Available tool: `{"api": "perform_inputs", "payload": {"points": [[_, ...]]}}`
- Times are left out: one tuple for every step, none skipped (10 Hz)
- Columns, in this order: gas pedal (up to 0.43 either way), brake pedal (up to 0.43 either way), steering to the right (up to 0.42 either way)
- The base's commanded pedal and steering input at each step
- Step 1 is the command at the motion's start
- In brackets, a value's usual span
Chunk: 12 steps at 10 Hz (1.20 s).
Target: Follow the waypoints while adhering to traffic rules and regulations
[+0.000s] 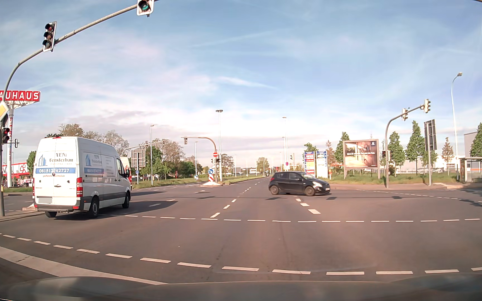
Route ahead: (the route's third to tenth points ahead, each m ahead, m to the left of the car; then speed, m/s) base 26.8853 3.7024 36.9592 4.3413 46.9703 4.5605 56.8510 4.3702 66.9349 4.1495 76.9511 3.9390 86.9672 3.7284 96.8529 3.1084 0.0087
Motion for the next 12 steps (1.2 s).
{"api": "perform_inputs", "payload": {"points": [[0.0, 0.293, -0.006], [0.0, 0.293, -0.005], [0.0, 0.293, -0.005], [0.0, 0.293, -0.005], [0.0, 0.293, -0.006], [0.0, 0.293, -0.005], [0.0, 0.293, -0.006], [0.0, 0.293, -0.005], [0.0, 0.293, -0.006], [0.0, 0.293, -0.005], [0.0, 0.293, -0.005], [0.0, 0.293, -0.006]]}}
